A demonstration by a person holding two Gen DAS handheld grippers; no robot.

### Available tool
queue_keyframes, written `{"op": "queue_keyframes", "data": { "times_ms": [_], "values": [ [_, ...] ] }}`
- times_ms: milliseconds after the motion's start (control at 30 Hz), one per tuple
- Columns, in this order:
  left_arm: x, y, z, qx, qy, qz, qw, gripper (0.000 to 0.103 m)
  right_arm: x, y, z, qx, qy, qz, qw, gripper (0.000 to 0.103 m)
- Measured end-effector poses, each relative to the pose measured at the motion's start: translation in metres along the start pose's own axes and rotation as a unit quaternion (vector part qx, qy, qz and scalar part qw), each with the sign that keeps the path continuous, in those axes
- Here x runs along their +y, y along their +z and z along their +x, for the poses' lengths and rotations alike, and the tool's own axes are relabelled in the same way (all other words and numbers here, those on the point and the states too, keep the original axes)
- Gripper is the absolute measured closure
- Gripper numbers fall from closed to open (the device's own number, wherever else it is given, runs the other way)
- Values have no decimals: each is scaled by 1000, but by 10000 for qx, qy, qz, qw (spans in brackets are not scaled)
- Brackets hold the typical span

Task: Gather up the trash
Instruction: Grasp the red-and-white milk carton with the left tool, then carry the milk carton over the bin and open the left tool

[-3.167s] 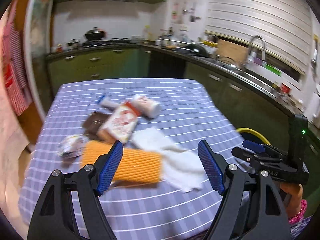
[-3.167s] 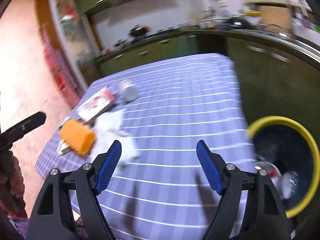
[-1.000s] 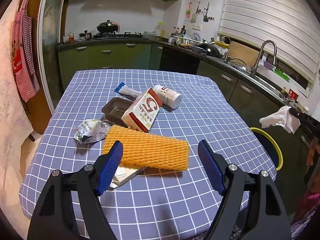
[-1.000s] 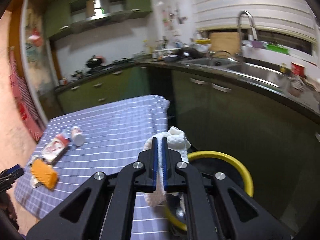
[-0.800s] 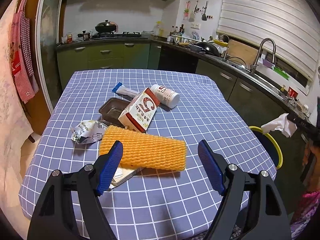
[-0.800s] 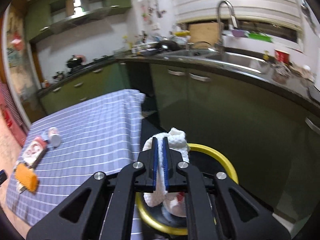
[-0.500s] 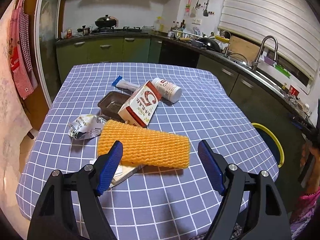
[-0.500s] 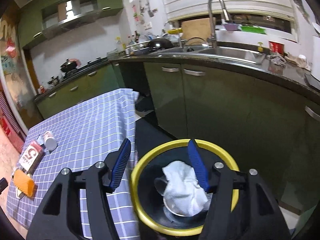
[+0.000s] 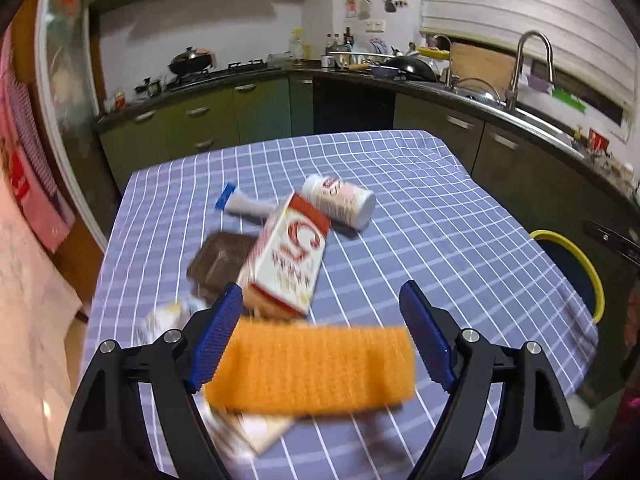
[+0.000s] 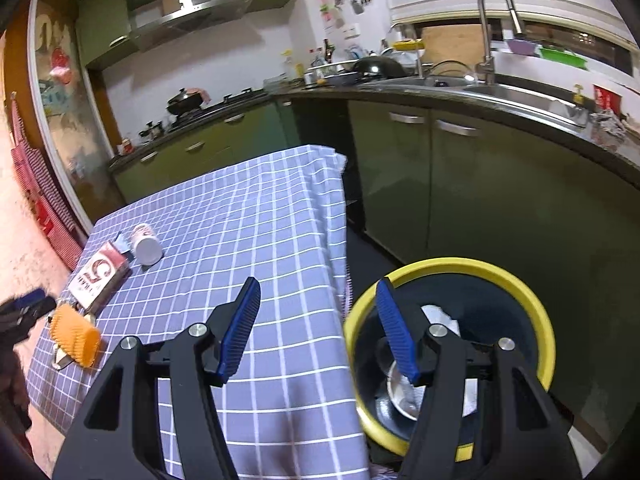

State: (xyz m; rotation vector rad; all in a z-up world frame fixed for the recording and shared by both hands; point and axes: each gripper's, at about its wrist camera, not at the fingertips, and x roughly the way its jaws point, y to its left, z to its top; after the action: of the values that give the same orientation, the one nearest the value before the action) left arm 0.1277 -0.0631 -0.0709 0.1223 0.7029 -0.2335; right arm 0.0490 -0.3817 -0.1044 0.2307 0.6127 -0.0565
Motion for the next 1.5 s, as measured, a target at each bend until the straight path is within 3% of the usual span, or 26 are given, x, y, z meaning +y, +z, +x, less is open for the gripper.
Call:
{"op": "queue_keyframes", "data": {
  "times_ms": [300,467,667,1167,1267,1500],
  "values": [
    [17,38,52,504,-246,218,9982,23,11,0,14,119,187,-30,9997,46],
    [30,38,80,920,-356,46,9951,23,14,1,21,189,255,-43,9995,46],
    [34,32,92,1070,-394,22,9935,23,16,2,28,253,298,-55,9992,46],
    [9,27,112,1220,309,709,9895,23,18,1,27,281,361,-103,9989,45],
    [7,25,116,1308,441,792,9873,42,17,1,27,289,365,-98,9989,45],
    [9,27,106,1228,286,692,9896,43,18,1,27,279,376,-105,9988,45]
  ]
}}
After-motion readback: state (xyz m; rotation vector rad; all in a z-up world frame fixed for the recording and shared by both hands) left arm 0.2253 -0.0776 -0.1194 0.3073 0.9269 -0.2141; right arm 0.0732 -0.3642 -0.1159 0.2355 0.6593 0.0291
